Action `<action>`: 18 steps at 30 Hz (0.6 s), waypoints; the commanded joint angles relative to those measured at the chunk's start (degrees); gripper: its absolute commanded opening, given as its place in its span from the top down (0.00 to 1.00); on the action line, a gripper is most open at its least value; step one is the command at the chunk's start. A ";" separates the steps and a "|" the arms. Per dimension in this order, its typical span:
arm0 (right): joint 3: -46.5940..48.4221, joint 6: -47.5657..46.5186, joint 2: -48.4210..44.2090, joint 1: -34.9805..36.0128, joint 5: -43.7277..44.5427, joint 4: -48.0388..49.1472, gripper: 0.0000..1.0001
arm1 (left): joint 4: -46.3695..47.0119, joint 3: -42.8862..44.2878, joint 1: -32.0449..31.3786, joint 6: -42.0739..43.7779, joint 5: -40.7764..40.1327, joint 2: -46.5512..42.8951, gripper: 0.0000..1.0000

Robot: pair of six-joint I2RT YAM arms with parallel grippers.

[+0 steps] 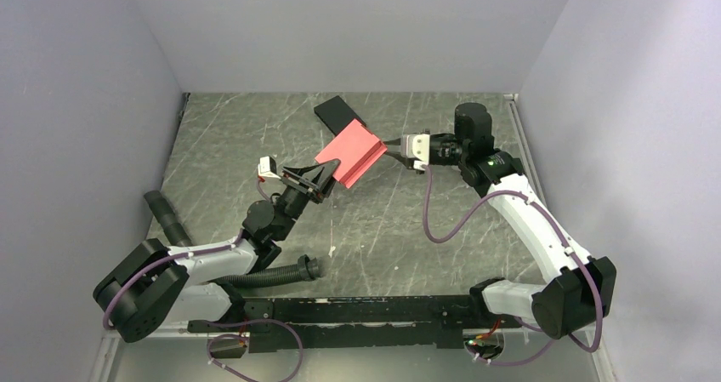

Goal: Fold the paper box
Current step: Close the paper box.

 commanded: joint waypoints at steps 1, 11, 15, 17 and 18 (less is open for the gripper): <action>-0.57 -1.18 -1.74 1.04 -4.42 -2.20 0.76 | 5.63 1.14 0.12 -1.22 -2.73 0.05 1.00; -0.70 -2.56 -1.93 1.57 -4.06 -3.16 0.78 | 3.97 0.75 0.07 -2.09 -3.68 -0.17 1.00; -0.83 -2.77 -1.90 1.87 -3.81 -3.11 0.78 | 3.91 0.80 0.05 -2.31 -4.00 -0.19 1.00; -0.95 -2.89 -1.90 1.94 -3.72 -3.06 0.79 | 4.12 0.79 0.06 -2.41 -4.04 -0.04 1.00; -1.04 -2.85 -1.93 2.02 -3.64 -2.98 0.79 | 4.21 0.79 0.07 -2.52 -4.10 0.05 1.00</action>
